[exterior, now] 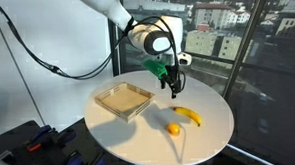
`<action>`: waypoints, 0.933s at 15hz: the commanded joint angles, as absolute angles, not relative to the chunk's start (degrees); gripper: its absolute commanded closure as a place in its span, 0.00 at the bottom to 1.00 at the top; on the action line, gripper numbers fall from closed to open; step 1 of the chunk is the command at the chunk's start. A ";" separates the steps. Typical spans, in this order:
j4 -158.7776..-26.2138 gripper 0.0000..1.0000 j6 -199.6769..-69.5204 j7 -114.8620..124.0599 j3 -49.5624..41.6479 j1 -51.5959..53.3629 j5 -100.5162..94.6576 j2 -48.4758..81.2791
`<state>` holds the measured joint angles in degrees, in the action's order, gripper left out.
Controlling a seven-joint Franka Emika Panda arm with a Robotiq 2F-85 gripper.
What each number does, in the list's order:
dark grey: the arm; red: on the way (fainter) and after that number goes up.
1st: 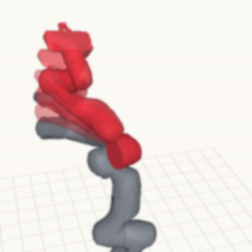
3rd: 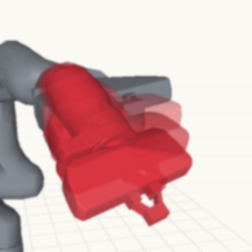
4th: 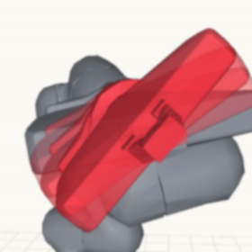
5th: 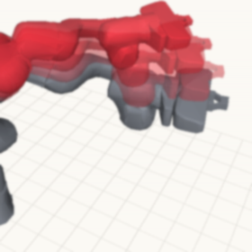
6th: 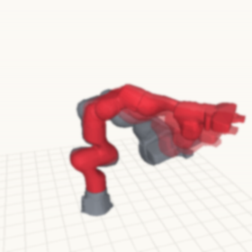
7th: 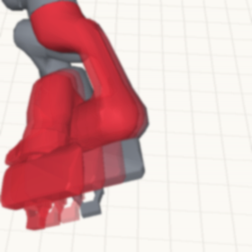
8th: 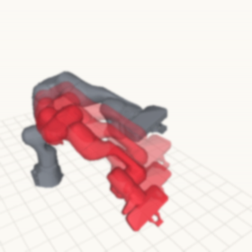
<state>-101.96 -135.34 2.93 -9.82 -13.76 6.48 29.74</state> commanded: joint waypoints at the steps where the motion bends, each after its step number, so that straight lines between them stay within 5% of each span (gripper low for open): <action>1: -100.13 0.00 -132.78 3.13 -9.85 -14.81 6.84 30.42; 14: -96.86 0.00 -129.52 3.30 -9.71 -16.20 7.79 33.90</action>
